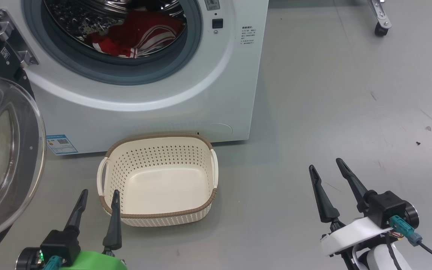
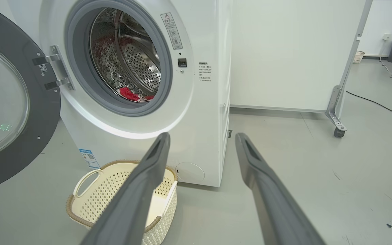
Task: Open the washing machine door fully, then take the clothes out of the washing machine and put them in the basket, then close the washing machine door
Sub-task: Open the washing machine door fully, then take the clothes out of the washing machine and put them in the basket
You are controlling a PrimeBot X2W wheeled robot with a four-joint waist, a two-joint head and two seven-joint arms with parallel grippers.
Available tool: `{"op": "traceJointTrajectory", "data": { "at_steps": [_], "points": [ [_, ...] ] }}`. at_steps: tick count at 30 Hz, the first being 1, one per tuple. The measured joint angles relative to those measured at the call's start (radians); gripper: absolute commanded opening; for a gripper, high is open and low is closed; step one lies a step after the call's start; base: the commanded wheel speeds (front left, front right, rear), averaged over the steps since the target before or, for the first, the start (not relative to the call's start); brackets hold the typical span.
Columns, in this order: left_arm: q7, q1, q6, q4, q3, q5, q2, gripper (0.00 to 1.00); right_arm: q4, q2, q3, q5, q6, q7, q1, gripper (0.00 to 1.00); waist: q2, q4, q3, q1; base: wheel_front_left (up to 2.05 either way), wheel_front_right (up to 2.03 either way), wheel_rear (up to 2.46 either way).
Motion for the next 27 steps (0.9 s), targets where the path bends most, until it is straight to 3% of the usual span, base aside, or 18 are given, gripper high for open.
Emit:
{"op": "traceJointTrajectory", "data": {
  "at_steps": [27],
  "points": [
    [0.0,0.0,0.01,-0.002,-0.017,0.0,0.0,1.0,-0.016,0.001,0.007,0.01,0.0,0.0,0.015,1.0,0.0,0.001,-0.01,0.0,0.24,-0.24,0.0]
  ]
}}
